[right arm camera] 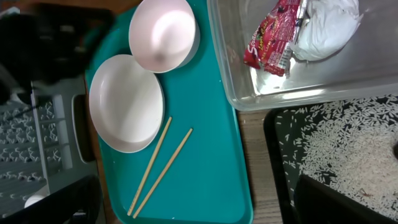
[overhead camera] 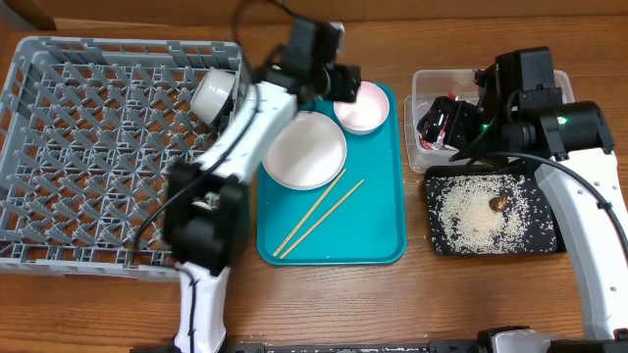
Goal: Sort waste into correct bins and load items into the dishwasher
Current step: 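Move the left gripper to the tray and grasp the pink bowl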
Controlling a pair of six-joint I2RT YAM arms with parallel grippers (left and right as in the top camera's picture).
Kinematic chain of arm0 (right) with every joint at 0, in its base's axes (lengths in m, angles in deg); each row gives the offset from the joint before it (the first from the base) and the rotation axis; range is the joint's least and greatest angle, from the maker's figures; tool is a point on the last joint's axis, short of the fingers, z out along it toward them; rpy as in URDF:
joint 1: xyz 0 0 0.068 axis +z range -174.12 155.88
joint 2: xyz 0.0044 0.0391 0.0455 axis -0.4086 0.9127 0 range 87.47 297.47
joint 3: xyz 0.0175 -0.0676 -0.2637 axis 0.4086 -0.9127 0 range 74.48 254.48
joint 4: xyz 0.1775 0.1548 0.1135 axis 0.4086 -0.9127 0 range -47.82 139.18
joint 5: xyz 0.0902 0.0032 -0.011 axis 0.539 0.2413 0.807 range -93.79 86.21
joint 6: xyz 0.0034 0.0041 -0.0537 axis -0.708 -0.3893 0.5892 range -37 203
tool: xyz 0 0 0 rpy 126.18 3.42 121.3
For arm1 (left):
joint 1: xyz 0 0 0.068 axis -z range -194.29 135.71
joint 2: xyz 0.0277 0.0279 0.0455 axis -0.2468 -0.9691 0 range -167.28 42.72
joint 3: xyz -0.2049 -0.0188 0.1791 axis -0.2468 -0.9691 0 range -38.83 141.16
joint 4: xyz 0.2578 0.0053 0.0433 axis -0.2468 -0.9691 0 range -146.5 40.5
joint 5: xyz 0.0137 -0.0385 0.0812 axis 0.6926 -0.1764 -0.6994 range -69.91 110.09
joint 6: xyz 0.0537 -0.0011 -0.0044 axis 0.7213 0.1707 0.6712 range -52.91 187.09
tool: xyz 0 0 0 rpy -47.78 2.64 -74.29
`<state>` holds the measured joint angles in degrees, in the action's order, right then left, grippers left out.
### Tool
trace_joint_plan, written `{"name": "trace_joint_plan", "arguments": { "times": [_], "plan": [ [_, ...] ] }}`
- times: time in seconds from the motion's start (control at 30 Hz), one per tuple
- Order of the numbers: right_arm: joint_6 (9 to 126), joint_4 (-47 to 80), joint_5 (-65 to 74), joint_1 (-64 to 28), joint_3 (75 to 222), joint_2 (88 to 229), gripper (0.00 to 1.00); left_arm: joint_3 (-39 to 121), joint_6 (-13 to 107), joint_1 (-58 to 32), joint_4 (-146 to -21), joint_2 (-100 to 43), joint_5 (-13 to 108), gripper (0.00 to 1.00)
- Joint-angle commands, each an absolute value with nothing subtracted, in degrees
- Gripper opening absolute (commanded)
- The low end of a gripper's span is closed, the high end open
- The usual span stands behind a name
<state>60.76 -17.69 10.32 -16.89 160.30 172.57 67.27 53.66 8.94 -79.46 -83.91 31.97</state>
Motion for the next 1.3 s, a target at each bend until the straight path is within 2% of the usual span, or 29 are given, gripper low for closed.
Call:
{"name": "trace_joint_plan", "arguments": {
  "times": [0.0, 0.17, 0.4, 0.67, 0.87, 1.13, 1.27],
  "plan": [
    [60.91, -17.4, 9.71, -16.79, 160.3, 172.4, 1.0, 67.4, 51.59, 10.79, -78.34, -86.73, 30.59, 0.83],
    [60.91, -17.32, 9.71, -16.79, 160.3, 172.4, 1.0, 67.4, 50.71, 10.77, -78.34, -88.76, 26.7, 0.73],
    [60.89, -17.08, 9.71, -16.79, 160.3, 172.4, 1.0, 67.38, 50.69, 10.77, -78.63, -89.27, 25.08, 0.46],
    [60.91, -17.18, 9.71, -16.79, 160.3, 172.4, 1.0, 67.38, 50.32, 10.77, -78.82, -91.1, 21.34, 0.45],
    [60.91, -17.16, 9.69, -16.79, 160.3, 172.4, 1.0, 67.38, 50.32, 10.88, -78.08, -91.12, 21.3, 0.33],
    [60.91, -17.16, 9.03, -16.79, 160.3, 172.4, 1.0, 67.4, 50.08, 10.88, -77.9, -91.12, 21.17, 0.04],
    [60.89, -17.14, 9.05, -16.79, 160.3, 172.4, 1.0, 67.71, 50.16, 10.79, -78.34, -89.92, 21.17, 0.04]
  ]
}}
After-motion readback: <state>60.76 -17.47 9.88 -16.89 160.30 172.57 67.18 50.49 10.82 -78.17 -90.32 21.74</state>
